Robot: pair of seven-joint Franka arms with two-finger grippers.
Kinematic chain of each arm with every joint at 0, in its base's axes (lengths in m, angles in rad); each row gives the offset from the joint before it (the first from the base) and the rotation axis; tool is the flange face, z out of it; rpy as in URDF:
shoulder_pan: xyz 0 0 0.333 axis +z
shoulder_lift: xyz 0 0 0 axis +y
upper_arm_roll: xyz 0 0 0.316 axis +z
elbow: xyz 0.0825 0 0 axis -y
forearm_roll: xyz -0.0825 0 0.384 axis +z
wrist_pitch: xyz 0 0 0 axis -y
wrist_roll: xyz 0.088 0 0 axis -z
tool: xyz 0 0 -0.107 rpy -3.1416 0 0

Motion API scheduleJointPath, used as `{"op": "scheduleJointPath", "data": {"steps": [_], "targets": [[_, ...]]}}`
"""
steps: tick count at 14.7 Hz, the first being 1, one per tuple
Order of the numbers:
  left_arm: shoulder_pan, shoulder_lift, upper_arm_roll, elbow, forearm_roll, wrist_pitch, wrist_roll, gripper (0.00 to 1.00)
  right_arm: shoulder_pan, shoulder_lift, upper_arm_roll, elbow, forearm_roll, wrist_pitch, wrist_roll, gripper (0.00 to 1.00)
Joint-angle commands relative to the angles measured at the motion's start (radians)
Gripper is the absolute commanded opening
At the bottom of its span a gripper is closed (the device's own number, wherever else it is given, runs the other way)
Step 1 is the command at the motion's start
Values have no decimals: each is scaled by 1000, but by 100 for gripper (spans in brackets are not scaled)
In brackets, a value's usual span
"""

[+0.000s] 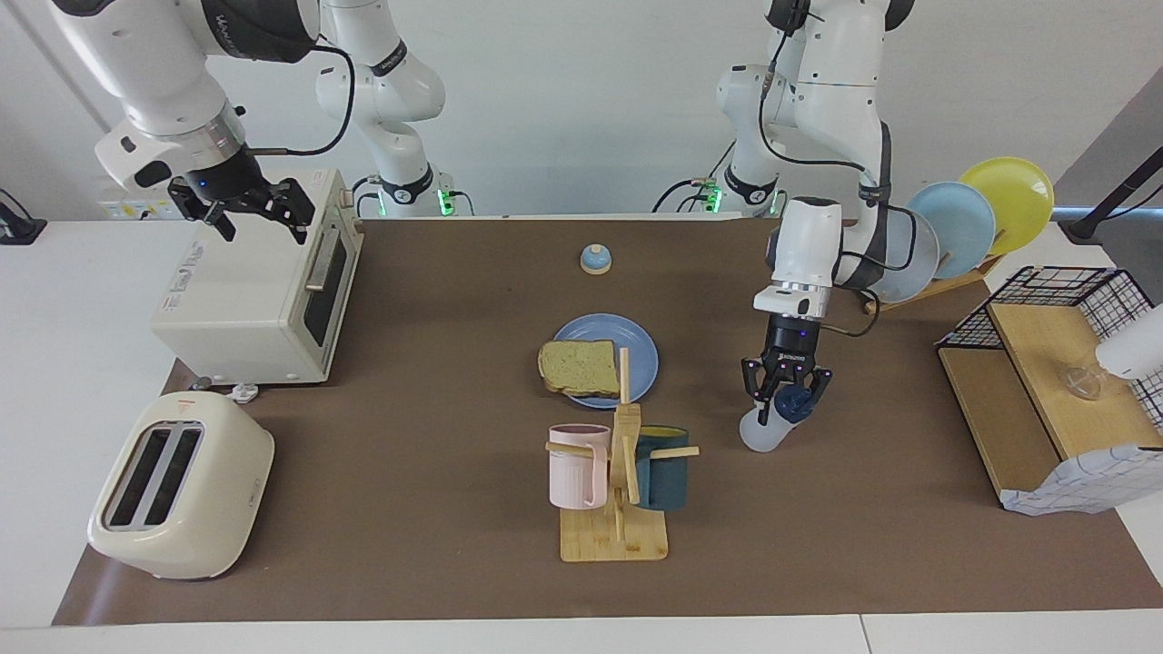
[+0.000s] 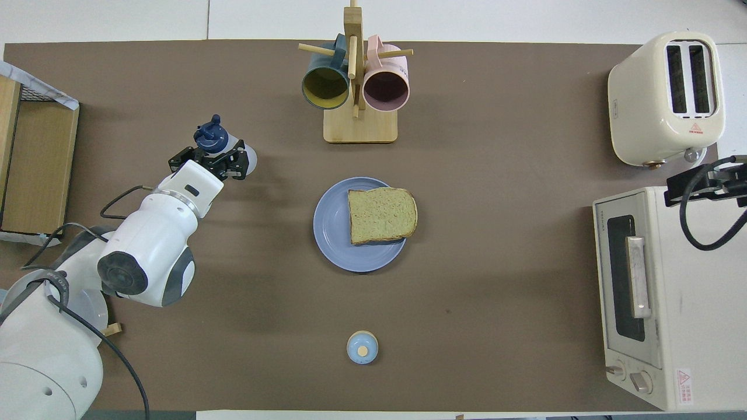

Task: Put bread on plate and add seasoning
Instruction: 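Set the bottle down on the table and open the left gripper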

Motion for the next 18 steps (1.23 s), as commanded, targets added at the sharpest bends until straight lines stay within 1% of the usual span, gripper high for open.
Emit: {"op": "scheduleJointPath", "data": {"steps": [1, 3, 4, 5, 8, 11, 17, 18], "targets": [[-13, -3, 13, -26, -1, 28, 13, 72, -4, 3, 0, 6, 5, -12, -13, 100], [-13, -3, 13, -27, -1, 28, 13, 87, -4, 3, 1, 6, 3, -12, -13, 100], [-13, -5, 13, -30, -1, 28, 13, 97, -4, 3, 0, 6, 5, -12, -13, 100], [-12, -8, 13, -38, -1, 29, 13, 100, -4, 3, 1, 6, 3, -12, -13, 100], [-8, -22, 13, -62, -1, 28, 13, 100, -4, 3, 0, 6, 3, -12, -13, 100], [-8, -58, 11, -102, 1, 28, 12, 100, -4, 3, 0, 6, 5, -14, -13, 100], [-5, -183, 11, -225, 1, 17, 10, 100, -4, 3, 1, 6, 3, -12, -13, 100], [-4, -213, 11, -252, 1, 14, 12, 100, -4, 3, 1, 6, 3, -12, -13, 100]]}}
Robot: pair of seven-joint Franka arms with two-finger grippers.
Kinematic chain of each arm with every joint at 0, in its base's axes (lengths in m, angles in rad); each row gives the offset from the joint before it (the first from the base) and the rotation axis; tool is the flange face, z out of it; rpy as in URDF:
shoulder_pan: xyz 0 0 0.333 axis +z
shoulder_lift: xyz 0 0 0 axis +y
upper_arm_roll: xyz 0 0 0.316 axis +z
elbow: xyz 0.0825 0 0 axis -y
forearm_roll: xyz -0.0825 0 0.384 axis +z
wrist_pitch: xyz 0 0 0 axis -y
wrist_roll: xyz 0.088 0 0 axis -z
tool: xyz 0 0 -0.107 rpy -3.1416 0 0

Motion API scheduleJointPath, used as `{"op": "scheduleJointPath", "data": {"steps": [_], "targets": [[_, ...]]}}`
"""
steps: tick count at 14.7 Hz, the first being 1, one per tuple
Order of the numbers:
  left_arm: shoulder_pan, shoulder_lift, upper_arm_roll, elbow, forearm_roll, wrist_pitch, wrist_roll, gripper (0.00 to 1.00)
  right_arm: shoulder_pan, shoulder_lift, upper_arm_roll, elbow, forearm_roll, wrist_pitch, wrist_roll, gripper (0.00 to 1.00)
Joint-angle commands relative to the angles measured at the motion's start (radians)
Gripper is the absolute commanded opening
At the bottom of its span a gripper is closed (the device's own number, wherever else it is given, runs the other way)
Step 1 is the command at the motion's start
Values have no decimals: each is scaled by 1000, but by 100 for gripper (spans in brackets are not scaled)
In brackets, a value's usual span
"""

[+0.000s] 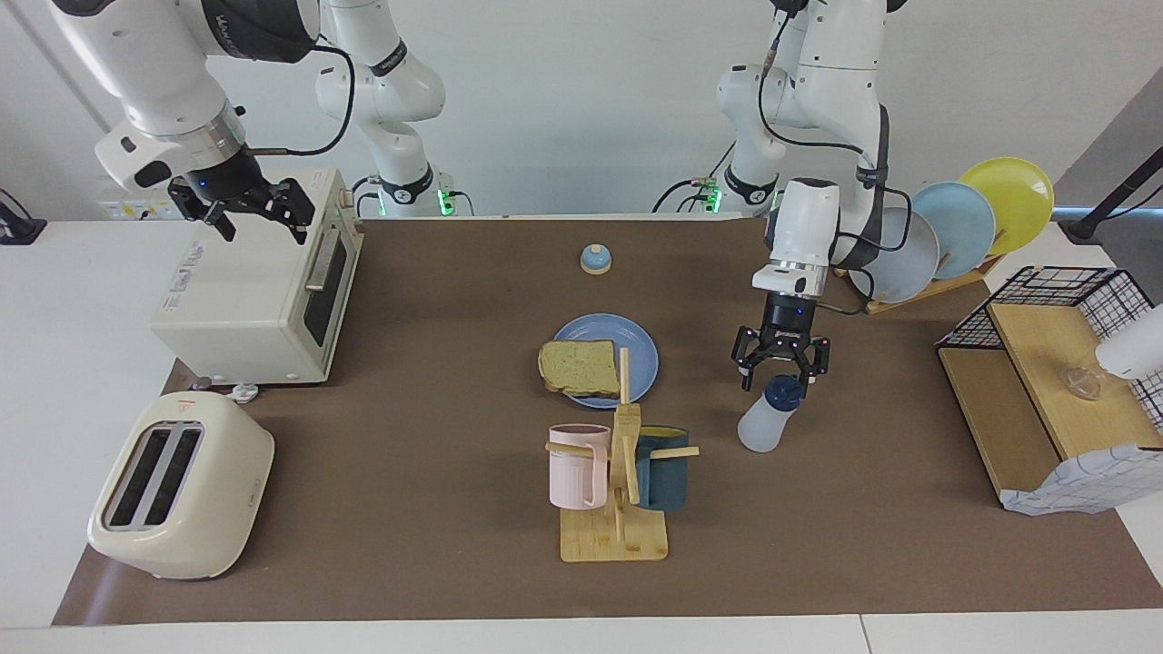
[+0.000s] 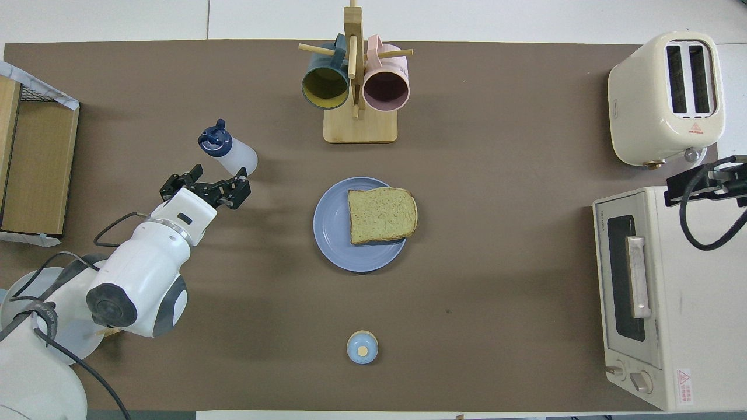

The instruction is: Put bread on plate and add seasoning

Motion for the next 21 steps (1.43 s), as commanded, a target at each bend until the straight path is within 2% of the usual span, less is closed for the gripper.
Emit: {"op": "scheduleJointPath", "data": {"steps": [1, 3, 7, 10, 14, 21], "targets": [[-2, -109, 9, -103, 1, -6, 12, 100, -4, 3, 0, 6, 3, -14, -13, 100], [-2, -159, 9, -123, 1, -61, 10, 100, -4, 3, 0, 6, 3, -14, -13, 100], [-3, -383, 6, -98, 2, -477, 16, 100, -4, 3, 1, 6, 5, -12, -13, 100], [-12, -460, 1, -14, 2, -717, 15, 100, -4, 3, 0, 6, 3, -12, -13, 100], [-22, -480, -12, 164, -1, -1037, 16, 100, -4, 3, 0, 6, 3, -14, -13, 100], [-43, -442, -6, 437, -39, -1375, 21, 100, -4, 3, 1, 6, 3, -12, -13, 100]]}}
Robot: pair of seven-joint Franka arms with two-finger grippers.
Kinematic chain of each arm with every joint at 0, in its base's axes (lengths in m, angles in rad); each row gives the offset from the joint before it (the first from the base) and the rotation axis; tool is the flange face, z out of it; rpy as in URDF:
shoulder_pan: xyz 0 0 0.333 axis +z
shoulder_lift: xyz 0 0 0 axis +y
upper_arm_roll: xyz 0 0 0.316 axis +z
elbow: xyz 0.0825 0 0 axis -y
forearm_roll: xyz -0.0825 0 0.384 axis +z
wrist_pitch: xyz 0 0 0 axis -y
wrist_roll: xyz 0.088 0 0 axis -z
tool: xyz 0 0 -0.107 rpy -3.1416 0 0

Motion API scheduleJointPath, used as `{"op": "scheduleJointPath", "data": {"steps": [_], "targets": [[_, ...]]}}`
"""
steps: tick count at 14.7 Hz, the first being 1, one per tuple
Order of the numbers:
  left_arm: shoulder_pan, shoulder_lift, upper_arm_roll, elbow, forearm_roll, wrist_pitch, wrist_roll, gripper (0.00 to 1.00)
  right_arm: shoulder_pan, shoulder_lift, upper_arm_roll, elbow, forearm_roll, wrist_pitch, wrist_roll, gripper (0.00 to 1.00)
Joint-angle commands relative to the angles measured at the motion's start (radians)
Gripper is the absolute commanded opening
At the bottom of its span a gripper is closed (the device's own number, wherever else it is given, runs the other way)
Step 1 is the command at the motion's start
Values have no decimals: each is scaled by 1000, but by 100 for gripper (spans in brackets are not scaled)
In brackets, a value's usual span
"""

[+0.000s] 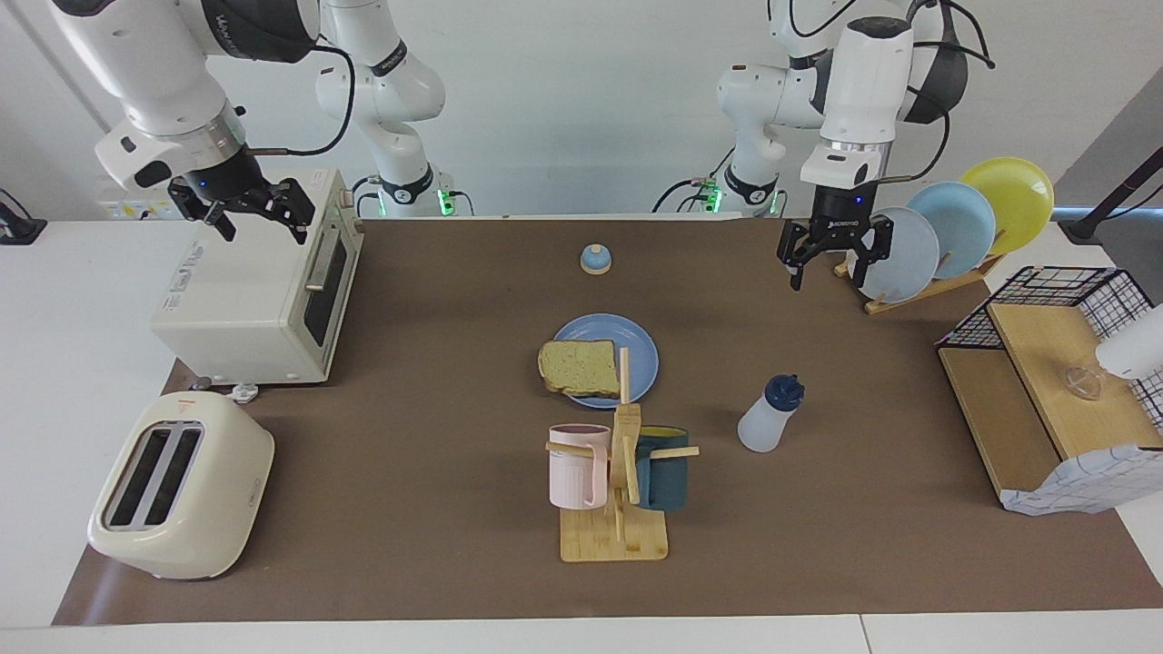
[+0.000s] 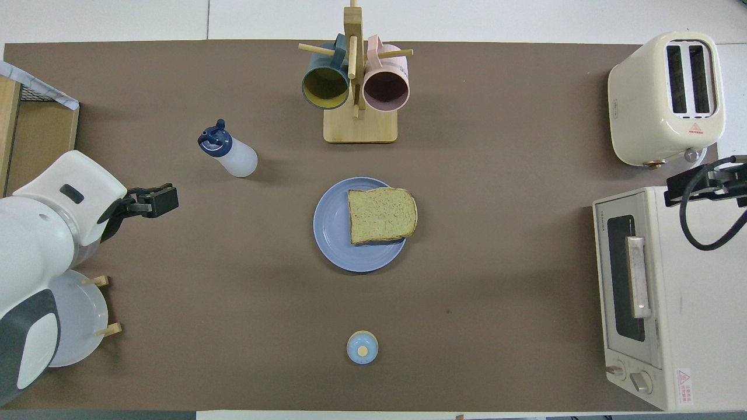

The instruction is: Put bread on plate and add seasoning

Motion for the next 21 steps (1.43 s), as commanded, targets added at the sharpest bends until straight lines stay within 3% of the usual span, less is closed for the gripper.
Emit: {"op": "scheduleJointPath", "data": {"steps": [1, 5, 9, 13, 21], "targets": [[-10, 42, 11, 133, -38, -154, 29, 100, -4, 3, 0, 6, 3, -14, -13, 100], [-1, 120, 17, 337, -65, -373, 46, 100, -4, 3, 1, 6, 3, -14, -13, 100], [25, 131, 26, 389, -77, -444, 51, 100, -4, 3, 0, 6, 5, -12, -13, 100], [53, 198, 26, 540, -100, -590, 51, 100, -4, 3, 0, 6, 5, -14, -13, 100], [175, 215, -9, 529, -213, -612, 186, 100, -4, 3, 1, 6, 5, -12, -13, 100]]}}
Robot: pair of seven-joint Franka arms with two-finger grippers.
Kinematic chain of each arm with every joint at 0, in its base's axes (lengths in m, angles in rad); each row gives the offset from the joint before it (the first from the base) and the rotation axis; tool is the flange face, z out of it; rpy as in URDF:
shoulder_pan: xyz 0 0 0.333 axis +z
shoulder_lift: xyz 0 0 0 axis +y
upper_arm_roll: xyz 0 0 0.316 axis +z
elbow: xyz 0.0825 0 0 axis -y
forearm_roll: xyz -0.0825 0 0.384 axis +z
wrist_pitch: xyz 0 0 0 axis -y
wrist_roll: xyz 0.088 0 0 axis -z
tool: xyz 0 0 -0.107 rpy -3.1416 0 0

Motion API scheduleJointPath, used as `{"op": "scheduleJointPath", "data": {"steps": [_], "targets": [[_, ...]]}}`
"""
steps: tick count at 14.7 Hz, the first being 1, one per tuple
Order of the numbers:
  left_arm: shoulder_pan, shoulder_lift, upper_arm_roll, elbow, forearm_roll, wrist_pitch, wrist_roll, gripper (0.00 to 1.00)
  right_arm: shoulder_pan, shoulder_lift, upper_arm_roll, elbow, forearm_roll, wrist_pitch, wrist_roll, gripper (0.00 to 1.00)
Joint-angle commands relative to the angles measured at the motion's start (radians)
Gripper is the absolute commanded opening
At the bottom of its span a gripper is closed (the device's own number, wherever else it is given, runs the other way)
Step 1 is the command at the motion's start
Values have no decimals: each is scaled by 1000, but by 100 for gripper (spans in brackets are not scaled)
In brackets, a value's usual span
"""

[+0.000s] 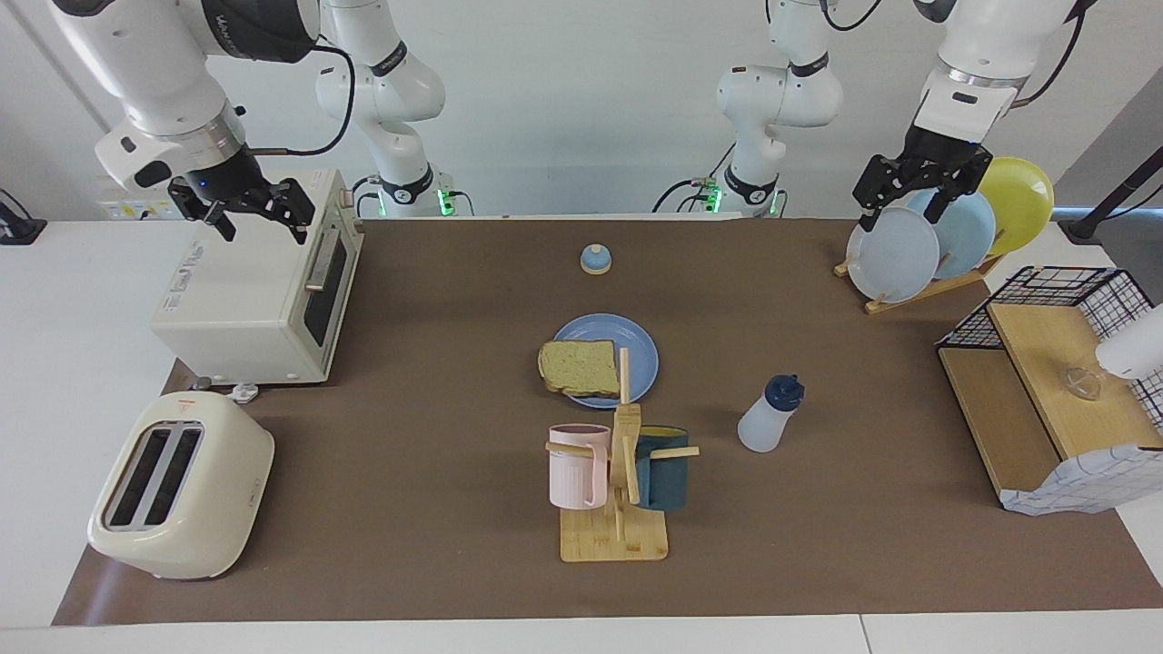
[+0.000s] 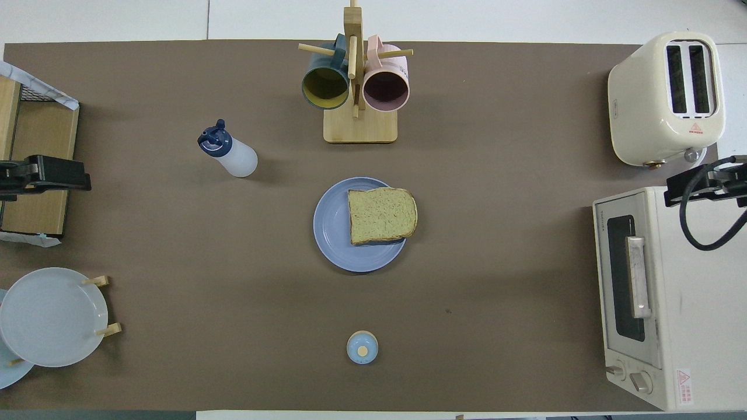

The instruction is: Put bread on plate and add seasoning

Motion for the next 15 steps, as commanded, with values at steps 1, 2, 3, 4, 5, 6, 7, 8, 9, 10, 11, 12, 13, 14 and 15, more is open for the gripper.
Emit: {"op": "scheduleJointPath", "data": {"steps": [1, 2, 3, 4, 5, 6, 7, 8, 9, 10, 11, 12, 13, 14, 15], "targets": [[87, 45, -78, 18, -41, -17, 54, 100, -4, 3, 0, 6, 3, -12, -13, 100], [135, 57, -133, 18, -45, -8, 54, 100, -4, 3, 1, 6, 3, -14, -13, 100], [164, 60, -160, 15, -48, 6, 55, 100, -4, 3, 1, 6, 3, -14, -13, 100], [174, 72, -166, 10, -54, 16, 54, 100, -4, 3, 1, 6, 3, -12, -13, 100], [175, 78, -168, 10, -54, 20, 55, 100, -4, 3, 1, 6, 3, -12, -13, 100], [175, 91, -169, 10, -54, 21, 55, 100, -4, 3, 1, 6, 3, -12, -13, 100], [175, 109, -169, 10, -54, 18, 57, 100, -4, 3, 0, 6, 3, -12, -13, 100], [175, 117, -169, 10, -54, 12, 57, 100, -4, 3, 1, 6, 3, -12, -13, 100], [175, 114, -171, 12, -54, 9, 57, 100, -4, 3, 0, 6, 3, -12, -13, 100], [172, 112, -169, 18, -52, -8, 57, 100, -4, 3, 0, 6, 3, -12, -13, 100], [172, 109, -169, 24, -49, -35, 57, 100, -4, 3, 1, 6, 5, -14, -13, 100], [171, 108, -169, 29, -49, -61, 57, 100, -4, 3, 0, 6, 3, -12, -13, 100], [175, 109, -169, 32, -48, -83, 57, 100, -4, 3, 1, 6, 3, -14, -13, 100], [177, 112, -169, 47, -49, -109, 57, 100, -4, 3, 0, 6, 3, -12, -13, 100], [192, 120, -175, 82, -51, -132, 57, 100, -4, 3, 1, 6, 3, -12, -13, 100]]}}
